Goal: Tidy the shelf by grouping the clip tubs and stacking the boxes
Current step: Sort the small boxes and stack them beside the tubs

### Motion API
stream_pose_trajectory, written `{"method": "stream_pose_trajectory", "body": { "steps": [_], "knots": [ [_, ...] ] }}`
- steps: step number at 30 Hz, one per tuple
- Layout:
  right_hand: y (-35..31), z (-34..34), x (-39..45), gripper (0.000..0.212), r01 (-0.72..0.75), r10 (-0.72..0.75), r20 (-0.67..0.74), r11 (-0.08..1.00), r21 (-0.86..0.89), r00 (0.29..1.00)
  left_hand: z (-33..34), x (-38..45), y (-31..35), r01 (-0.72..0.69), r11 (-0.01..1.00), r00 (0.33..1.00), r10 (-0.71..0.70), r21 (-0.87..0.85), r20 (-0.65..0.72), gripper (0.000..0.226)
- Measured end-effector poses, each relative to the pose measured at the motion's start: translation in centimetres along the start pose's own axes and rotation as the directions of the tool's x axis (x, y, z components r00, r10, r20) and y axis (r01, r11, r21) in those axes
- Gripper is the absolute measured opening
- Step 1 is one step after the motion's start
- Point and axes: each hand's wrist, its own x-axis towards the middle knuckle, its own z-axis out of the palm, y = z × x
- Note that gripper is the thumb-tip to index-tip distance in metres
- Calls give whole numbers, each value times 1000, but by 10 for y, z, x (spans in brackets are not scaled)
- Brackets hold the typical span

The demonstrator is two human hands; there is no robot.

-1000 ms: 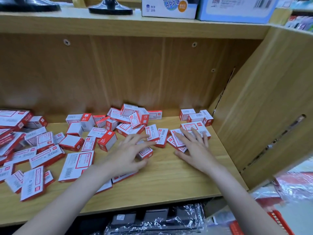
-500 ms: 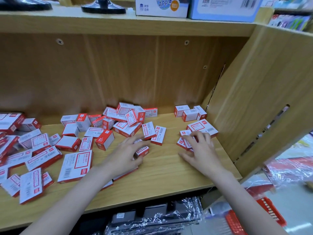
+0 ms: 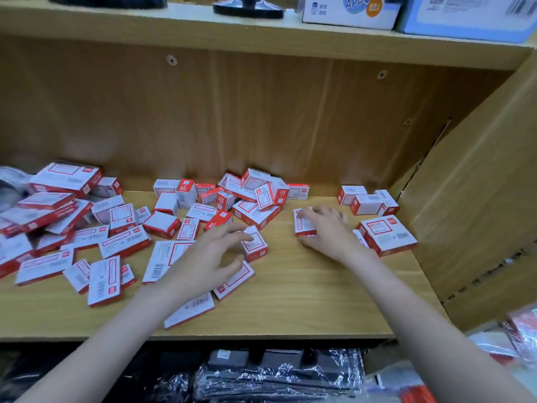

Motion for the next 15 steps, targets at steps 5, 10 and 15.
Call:
{"method": "stream_pose_trajectory", "body": {
  "steps": [5,10,15],
  "knots": [
    [0,-14,-10,44,41,-34,-264,999,22,964,-20,-27,-19,50,997,998,-51,-57,-30,44],
    [-72,-4,-40,47,614,-593,-168,734,290,788,-30,-67,-29,85,996,993,-86,16,84,54],
    [-93,23,-49,46,660,-659,-43,747,79,751,-23,-83,-36,76,987,994,-87,144,72,69]
  ]
}}
